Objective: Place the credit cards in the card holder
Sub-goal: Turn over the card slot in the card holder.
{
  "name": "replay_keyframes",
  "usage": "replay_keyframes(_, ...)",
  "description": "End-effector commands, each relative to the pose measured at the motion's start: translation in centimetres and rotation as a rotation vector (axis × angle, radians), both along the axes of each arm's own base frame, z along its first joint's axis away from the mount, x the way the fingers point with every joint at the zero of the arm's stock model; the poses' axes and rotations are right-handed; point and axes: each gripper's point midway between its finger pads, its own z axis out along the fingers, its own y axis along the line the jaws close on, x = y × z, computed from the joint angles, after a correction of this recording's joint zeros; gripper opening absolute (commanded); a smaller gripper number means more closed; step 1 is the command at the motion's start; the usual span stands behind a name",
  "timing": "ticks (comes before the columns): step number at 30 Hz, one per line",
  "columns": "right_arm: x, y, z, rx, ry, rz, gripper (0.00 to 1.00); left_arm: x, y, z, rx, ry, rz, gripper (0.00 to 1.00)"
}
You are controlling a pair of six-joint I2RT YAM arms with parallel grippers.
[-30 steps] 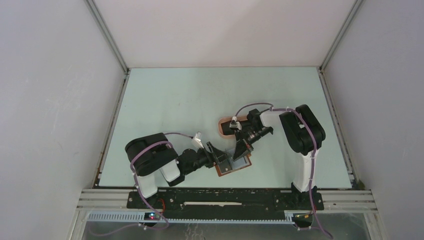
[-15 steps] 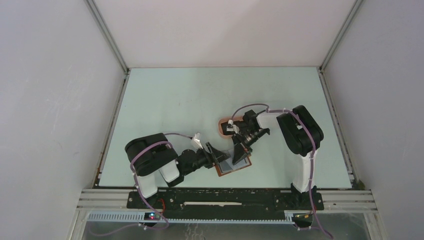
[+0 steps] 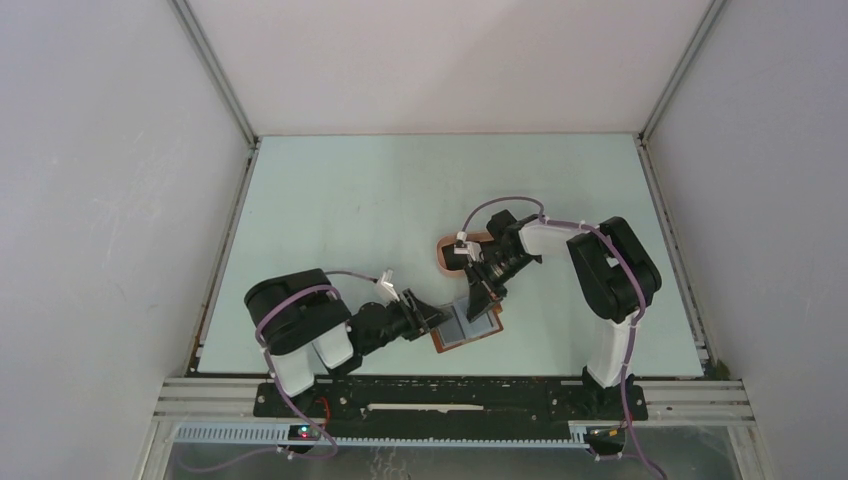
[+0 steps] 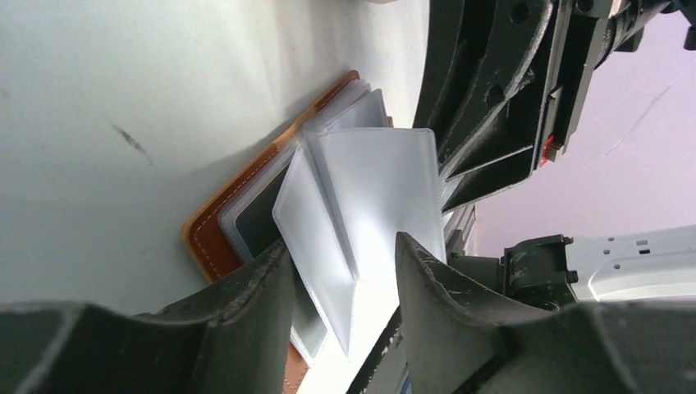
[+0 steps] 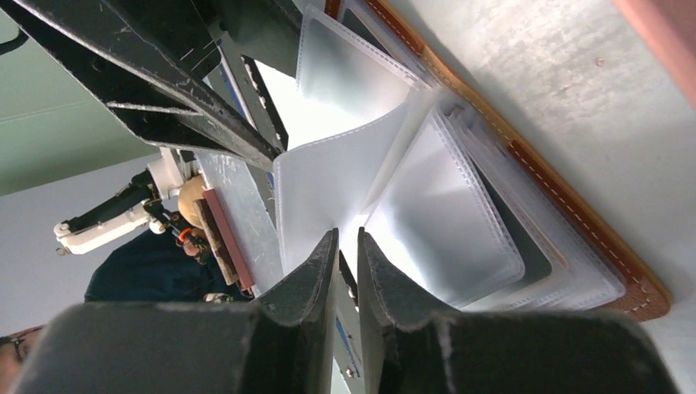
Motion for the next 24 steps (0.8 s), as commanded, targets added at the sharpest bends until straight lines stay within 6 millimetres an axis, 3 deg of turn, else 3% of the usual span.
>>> replay_keyframes(1,1.1,0.2,0.5,0.001,-0.057,-0.004,0.22,0.3,0.7,-0.7,0.035,0.013,0.028,0.48)
replay_keyframes(6,1.8,-0.1,2.0,0.041,-0.096,-0.015,0.22,0.3,0.9,-1.8,0.094,0.036,0.031,0.29)
replay_keyframes(12,3.4,-1.4,6.7,0.131,-0.282,-0.027,0.25,0.7,1.6,-2.4,0.211,0.031,0.045,0.26)
replay_keyframes(16,2.5,-0.9,9.4,0.227,-0.373,-0.002,0.27,0.7,1.5,-2.7,0.298,0.026,0.027,0.26)
replay_keyframes(19,1.1,0.8,8.6,0.225,-0.391,0.061,0.26,0.8,1.4,-2.5,0.317,0.014,0.015,0.26)
replay_keyframes(24,0.5,2.4,3.8,0.047,-0.379,0.108,0.22,0.8,1.8,-2.2,0.327,0.006,0.025,0.26)
